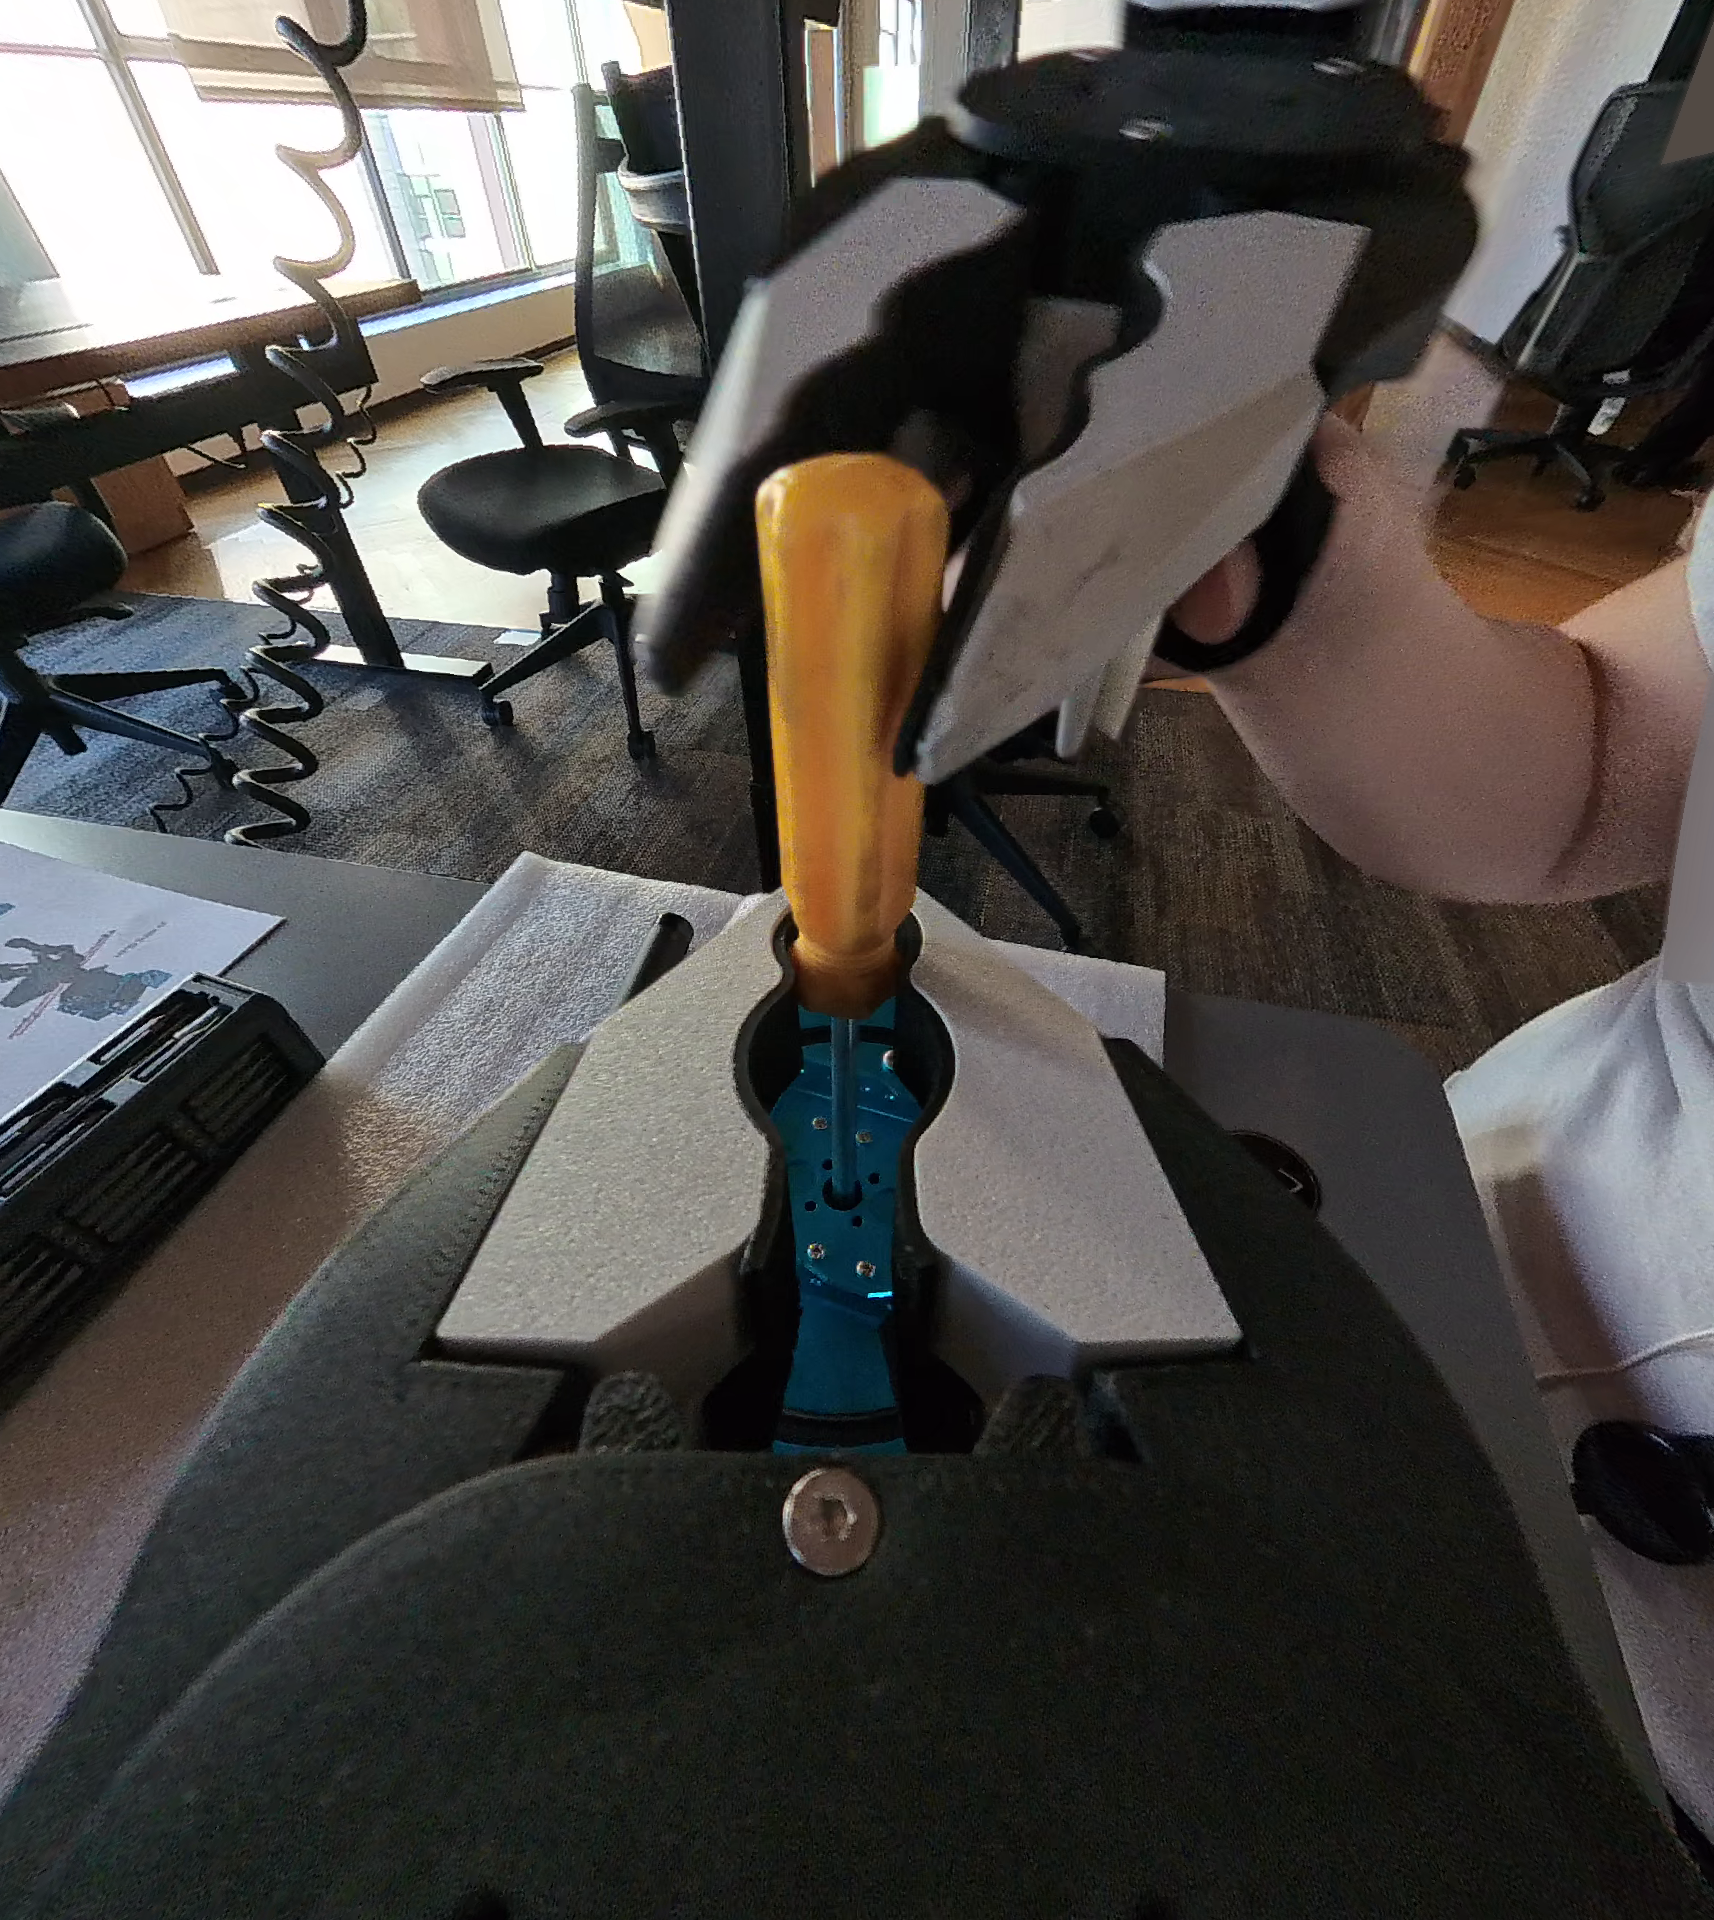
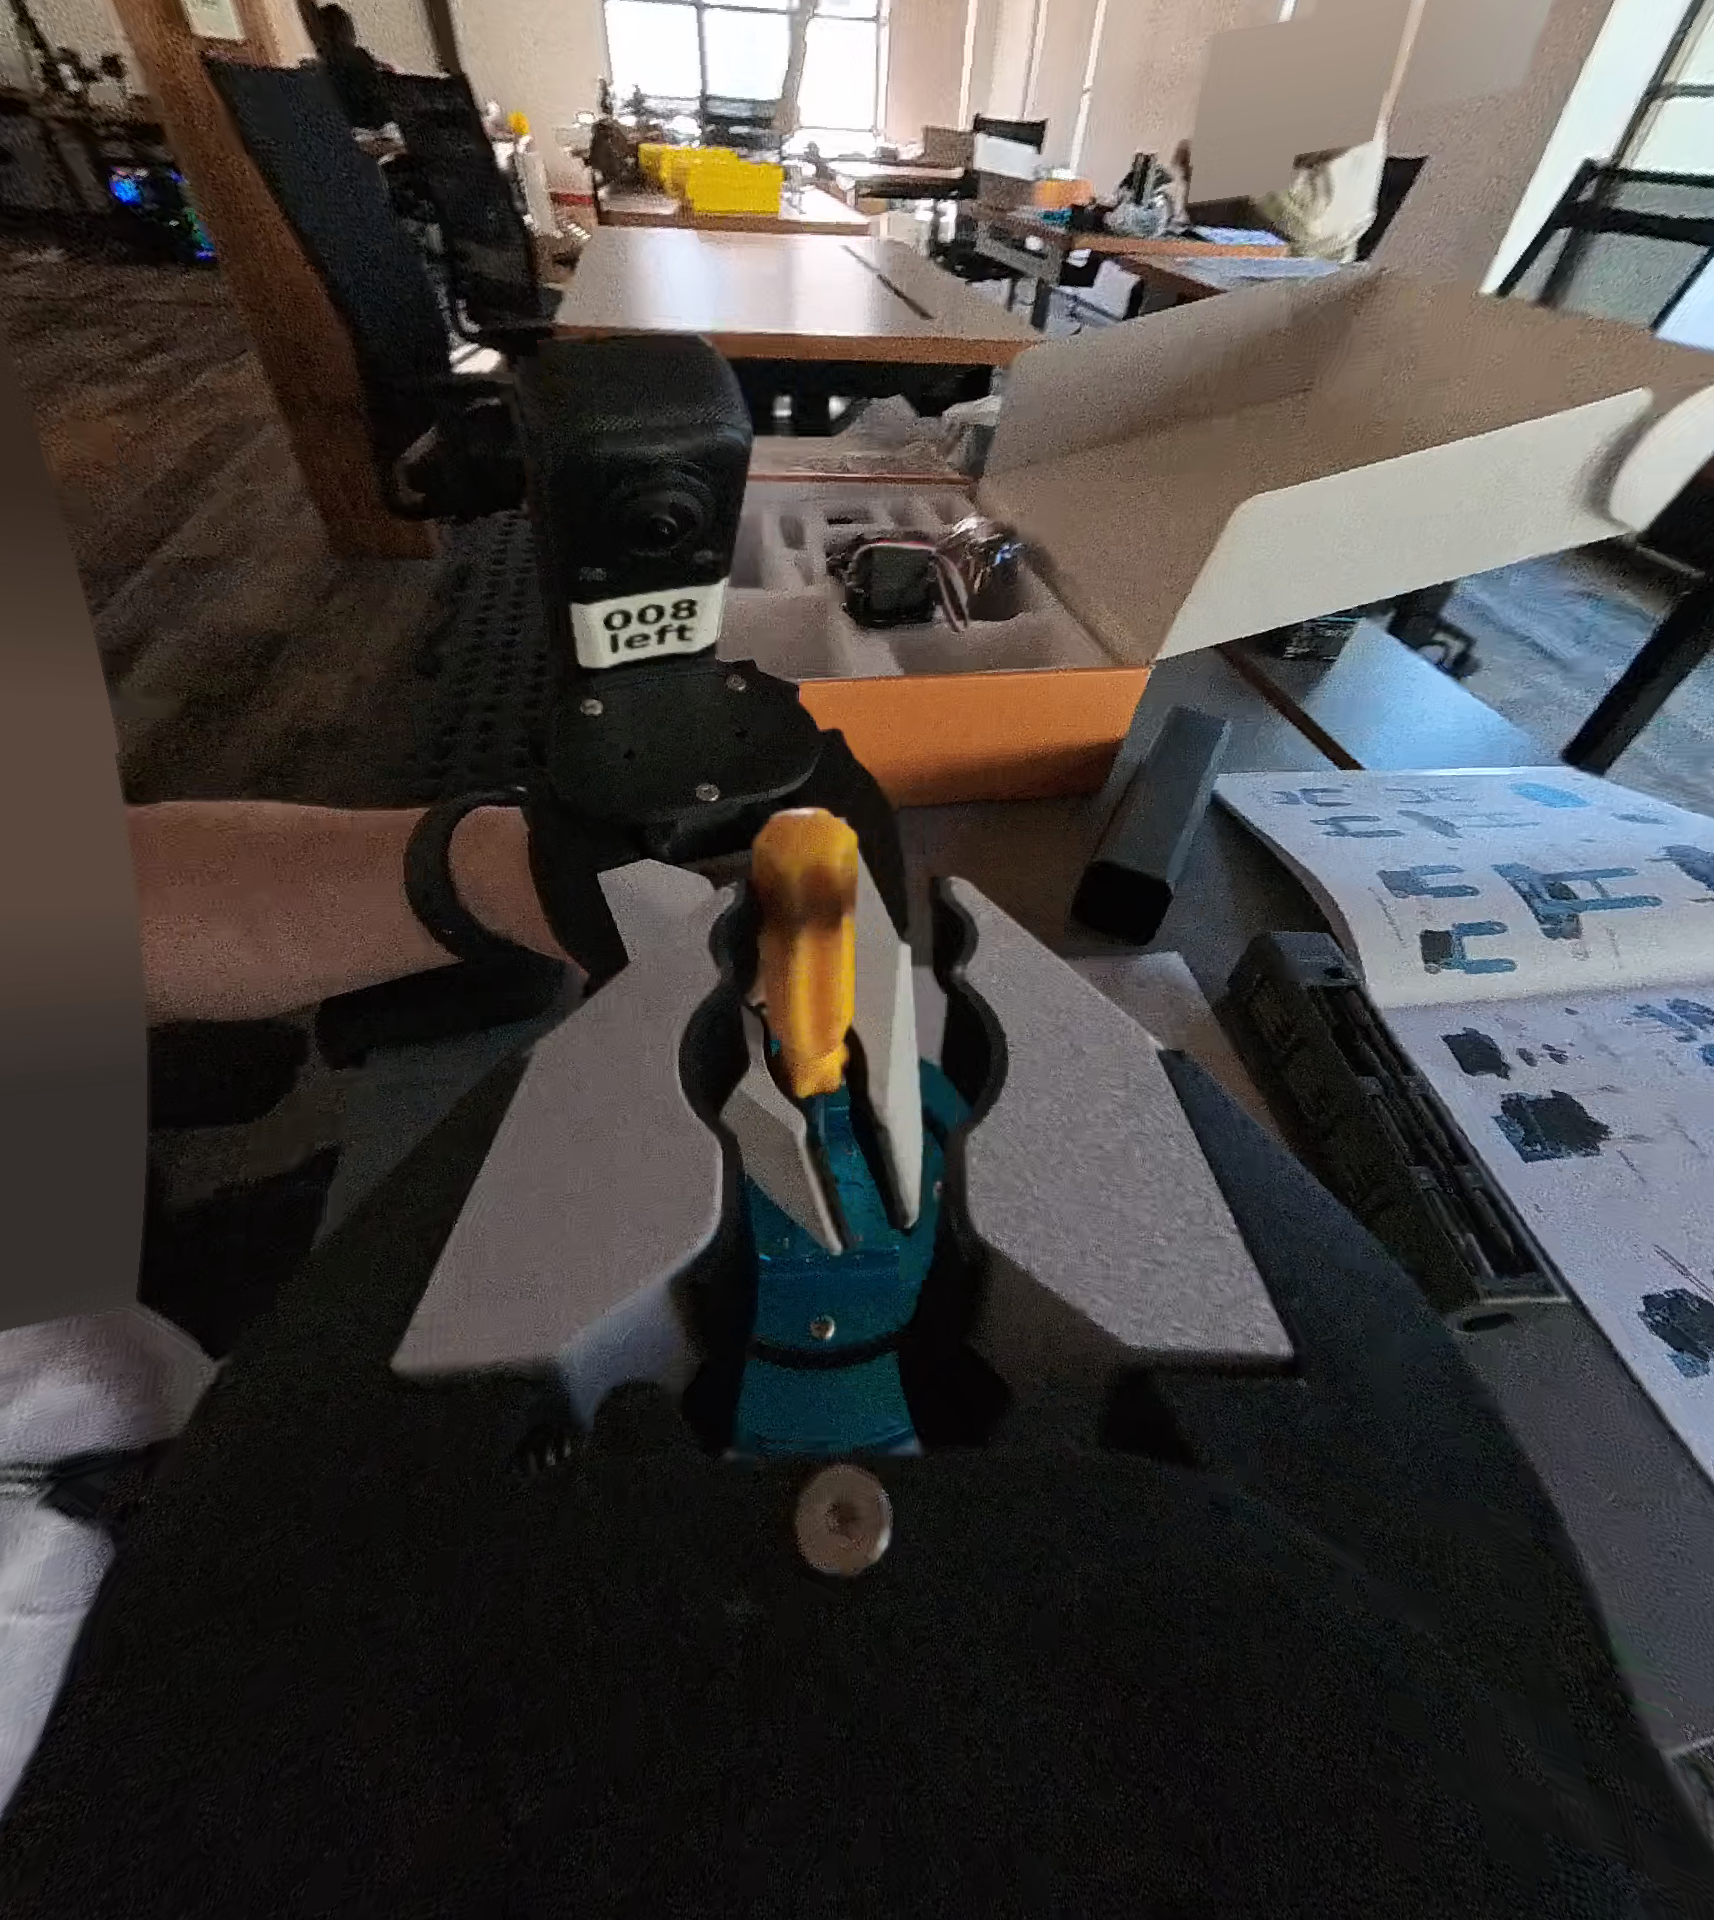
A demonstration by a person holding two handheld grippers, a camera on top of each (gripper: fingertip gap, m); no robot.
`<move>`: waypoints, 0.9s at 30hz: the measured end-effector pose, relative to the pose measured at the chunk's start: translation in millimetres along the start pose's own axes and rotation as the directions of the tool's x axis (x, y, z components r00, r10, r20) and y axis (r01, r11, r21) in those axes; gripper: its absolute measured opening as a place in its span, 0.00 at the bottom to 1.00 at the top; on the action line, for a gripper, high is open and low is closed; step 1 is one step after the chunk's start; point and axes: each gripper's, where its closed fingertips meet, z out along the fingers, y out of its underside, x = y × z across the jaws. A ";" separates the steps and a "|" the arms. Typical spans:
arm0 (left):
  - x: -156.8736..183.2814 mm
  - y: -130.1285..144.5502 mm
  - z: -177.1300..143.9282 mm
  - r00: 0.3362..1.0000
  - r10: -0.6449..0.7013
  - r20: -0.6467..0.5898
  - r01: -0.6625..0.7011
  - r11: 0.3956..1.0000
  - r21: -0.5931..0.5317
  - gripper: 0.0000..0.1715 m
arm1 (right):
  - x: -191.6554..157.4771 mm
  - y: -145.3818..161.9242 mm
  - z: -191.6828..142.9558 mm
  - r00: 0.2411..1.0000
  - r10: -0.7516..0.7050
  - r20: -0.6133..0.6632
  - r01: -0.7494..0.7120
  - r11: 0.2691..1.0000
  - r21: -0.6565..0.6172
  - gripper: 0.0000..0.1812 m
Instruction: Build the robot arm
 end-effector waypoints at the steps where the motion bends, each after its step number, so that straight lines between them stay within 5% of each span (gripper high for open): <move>1: -0.1 0.0 0.0 1.000 0.001 0.001 -0.001 1.000 -0.001 0.05 | -2.1 1.3 0.0 0.996 0.013 0.085 -0.012 1.000 -0.014 0.17; 4: 0.2 0.2 0.7 1.000 0.002 0.004 -0.002 1.000 -0.002 0.05 | -7.8 2.9 -0.7 0.972 0.046 0.230 -0.047 0.999 -0.001 0.10; 11: -1.5 0.2 0.3 1.000 0.001 0.020 -0.001 1.000 0.003 0.05 | -4.3 3.7 -1.6 0.969 0.202 -0.139 -0.176 0.967 0.182 0.10; 13: -1.2 0.2 -0.2 1.000 -0.001 0.012 0.001 1.000 0.003 0.05 | -4.6 2.3 -1.1 0.982 0.093 -0.163 -0.066 0.984 0.164 0.10; 17: -0.5 -0.3 0.0 1.000 -0.018 -0.006 0.018 1.000 0.008 0.05 | -3.1 -2.3 0.2 0.992 0.042 0.122 -0.053 0.995 0.089 0.17; 20: 0.6 -0.1 0.6 1.000 -0.008 -0.006 0.008 1.000 0.001 0.05 | -12.9 0.0 -3.5 0.927 0.113 0.357 -0.139 0.989 0.049 0.10; 23: 1.0 0.1 1.4 1.000 -0.006 -0.002 0.006 1.000 0.001 0.05 | -9.1 0.6 -4.3 0.967 0.053 0.249 -0.084 0.990 0.117 0.10; 27: 0.6 0.6 1.3 1.000 0.007 0.013 -0.007 1.000 -0.002 0.05 | -6.4 -0.1 -4.6 0.989 0.125 -0.077 -0.105 0.969 0.224 0.10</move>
